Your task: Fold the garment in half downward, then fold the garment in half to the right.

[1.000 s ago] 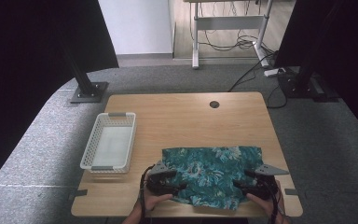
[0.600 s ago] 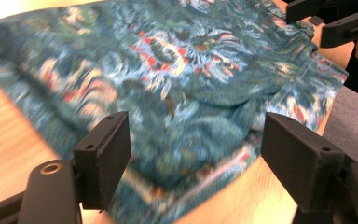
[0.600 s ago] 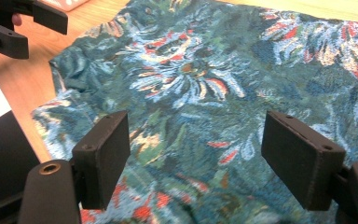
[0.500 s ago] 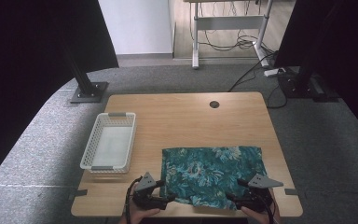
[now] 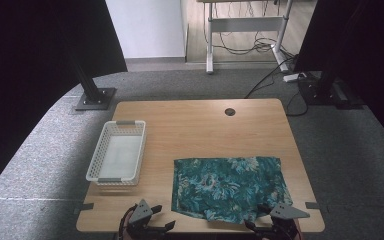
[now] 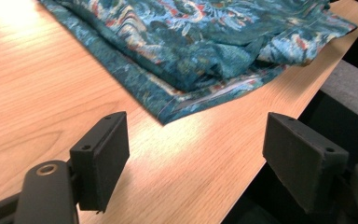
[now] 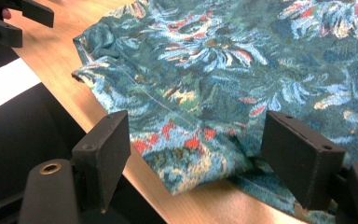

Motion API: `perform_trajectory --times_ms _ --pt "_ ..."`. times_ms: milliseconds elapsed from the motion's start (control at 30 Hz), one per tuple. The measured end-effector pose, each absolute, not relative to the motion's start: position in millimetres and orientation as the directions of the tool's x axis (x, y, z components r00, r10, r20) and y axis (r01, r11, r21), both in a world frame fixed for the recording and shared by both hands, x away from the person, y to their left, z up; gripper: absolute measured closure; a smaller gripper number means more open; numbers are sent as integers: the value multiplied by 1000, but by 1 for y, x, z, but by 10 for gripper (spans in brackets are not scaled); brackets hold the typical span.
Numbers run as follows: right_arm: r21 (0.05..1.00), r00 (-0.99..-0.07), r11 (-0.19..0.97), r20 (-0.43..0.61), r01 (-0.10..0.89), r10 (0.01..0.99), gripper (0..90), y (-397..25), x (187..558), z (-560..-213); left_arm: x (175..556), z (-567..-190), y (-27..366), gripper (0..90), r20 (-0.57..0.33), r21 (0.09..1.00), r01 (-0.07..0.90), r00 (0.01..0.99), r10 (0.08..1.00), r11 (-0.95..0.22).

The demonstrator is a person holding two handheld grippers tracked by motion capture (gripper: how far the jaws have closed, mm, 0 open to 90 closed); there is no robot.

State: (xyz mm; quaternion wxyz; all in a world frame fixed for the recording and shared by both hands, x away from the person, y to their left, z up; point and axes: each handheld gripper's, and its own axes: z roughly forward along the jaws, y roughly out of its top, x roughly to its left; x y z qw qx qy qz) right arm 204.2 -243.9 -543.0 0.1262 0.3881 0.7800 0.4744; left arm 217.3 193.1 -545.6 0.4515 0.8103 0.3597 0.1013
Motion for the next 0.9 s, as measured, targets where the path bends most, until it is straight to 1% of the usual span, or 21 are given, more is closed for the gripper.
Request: perform_trajectory --times_ms 433,900 --pt "834 -657 256 158 488 737 238 -246 203 -545 224 -546 190 218 -148 806 491 708 691 -330" --pt "828 -657 273 145 490 740 246 -246 205 -546 236 -542 186 211 -157 815 485 712 684 -317"
